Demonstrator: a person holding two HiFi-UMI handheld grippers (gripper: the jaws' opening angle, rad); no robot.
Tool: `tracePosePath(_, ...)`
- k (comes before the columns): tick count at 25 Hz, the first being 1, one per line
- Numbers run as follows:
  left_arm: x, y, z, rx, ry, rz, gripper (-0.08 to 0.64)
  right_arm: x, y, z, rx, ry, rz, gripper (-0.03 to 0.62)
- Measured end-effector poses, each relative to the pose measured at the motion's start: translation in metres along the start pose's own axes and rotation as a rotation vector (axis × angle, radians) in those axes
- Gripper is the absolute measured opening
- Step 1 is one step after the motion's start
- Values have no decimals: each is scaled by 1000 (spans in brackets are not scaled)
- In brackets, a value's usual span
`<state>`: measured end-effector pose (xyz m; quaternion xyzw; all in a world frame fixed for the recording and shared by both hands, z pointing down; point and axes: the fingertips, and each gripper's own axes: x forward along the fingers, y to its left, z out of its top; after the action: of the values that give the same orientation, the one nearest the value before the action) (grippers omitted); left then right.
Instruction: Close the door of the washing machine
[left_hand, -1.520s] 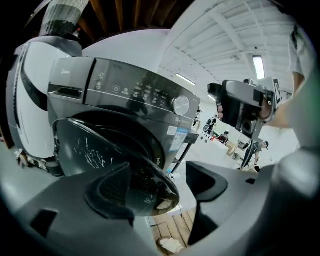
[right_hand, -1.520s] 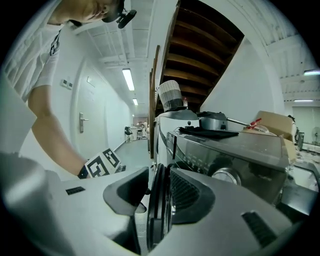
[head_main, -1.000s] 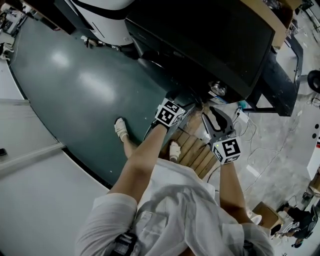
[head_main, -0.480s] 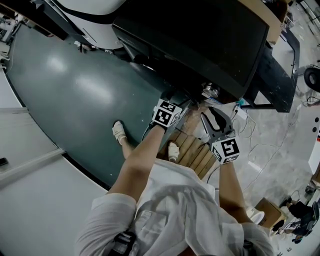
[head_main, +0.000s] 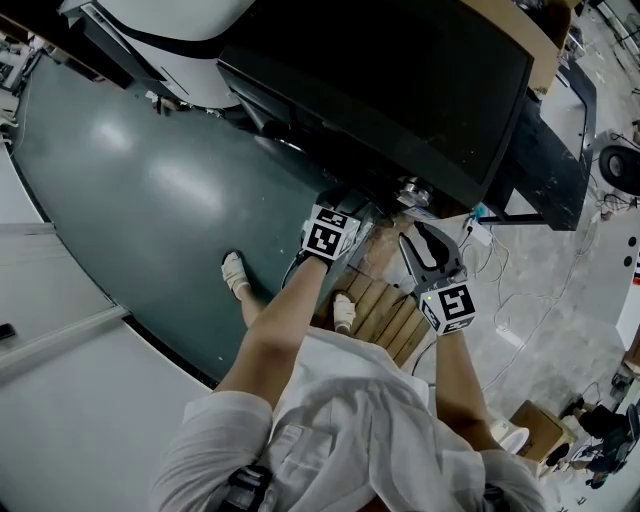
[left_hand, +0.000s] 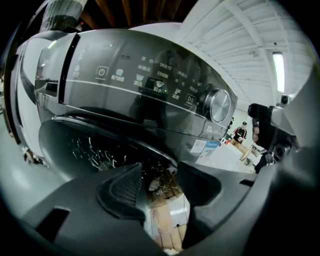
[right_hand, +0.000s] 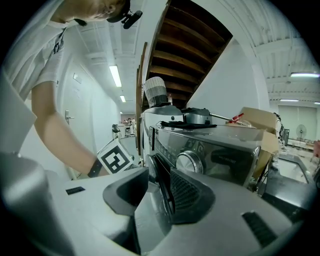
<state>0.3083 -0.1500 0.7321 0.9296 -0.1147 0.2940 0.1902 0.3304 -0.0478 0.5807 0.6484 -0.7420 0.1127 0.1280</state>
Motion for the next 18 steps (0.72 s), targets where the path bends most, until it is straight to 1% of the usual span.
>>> tracePosePath(1,0,1,-1,-5,-1,6,225,-1,0,-1,0,1,-3,152)
tracePosePath(7,1,0,-1,-33,2,5,227,-11,-3,0,-2,5,-18,152)
tracePosePath(12,-5,-2,2,-3,-14,-37,238,-17,7,9,-18,1,-7,152)
tracePosePath(18,-44,-3,27,-19,-95,-51,253,-29,16,23,-42,-18,4,152)
